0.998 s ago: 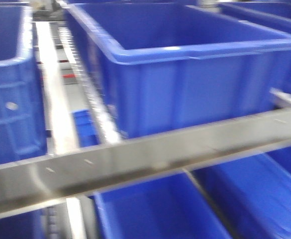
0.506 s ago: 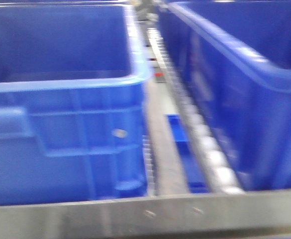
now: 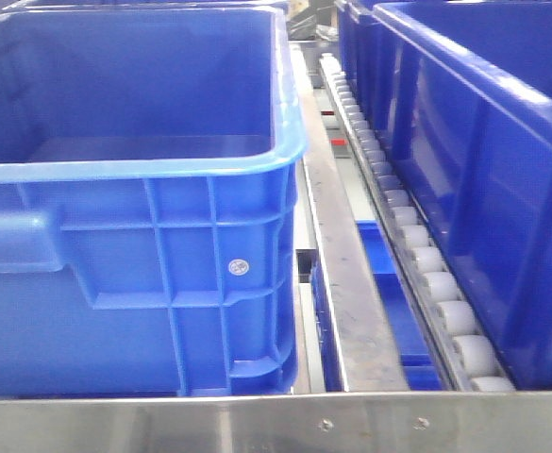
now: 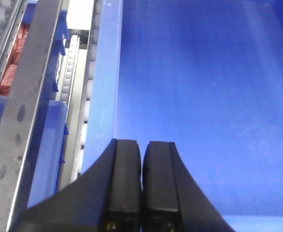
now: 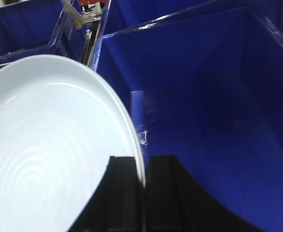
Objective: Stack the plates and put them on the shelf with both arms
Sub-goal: 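Position the base at the shelf in front of the blue bins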
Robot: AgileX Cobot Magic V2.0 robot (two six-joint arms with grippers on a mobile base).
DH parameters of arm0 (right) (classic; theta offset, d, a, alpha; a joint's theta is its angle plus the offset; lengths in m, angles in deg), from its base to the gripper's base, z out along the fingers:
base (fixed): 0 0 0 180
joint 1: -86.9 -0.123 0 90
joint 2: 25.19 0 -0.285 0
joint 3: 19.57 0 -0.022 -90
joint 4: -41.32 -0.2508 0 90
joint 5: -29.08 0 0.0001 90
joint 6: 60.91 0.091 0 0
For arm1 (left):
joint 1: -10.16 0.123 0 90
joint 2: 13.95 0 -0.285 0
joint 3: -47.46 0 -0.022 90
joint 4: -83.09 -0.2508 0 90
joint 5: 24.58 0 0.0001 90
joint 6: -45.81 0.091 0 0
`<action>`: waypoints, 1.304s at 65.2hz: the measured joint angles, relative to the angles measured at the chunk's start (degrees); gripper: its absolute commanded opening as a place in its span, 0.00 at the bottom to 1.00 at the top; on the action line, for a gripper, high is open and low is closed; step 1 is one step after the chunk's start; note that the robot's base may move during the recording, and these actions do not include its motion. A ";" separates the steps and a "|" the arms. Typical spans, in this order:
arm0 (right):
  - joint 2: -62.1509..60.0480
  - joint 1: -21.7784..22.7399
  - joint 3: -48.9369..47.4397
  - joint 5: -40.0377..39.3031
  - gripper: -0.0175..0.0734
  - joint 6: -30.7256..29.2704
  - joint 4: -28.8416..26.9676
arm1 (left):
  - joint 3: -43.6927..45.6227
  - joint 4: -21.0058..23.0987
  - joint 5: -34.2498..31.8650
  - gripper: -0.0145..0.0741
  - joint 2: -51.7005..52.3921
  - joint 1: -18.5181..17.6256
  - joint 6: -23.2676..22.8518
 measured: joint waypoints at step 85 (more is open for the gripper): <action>0.00 0.00 0.00 0.00 0.26 0.00 0.00 | 0.00 -0.47 0.20 0.27 0.00 0.00 0.00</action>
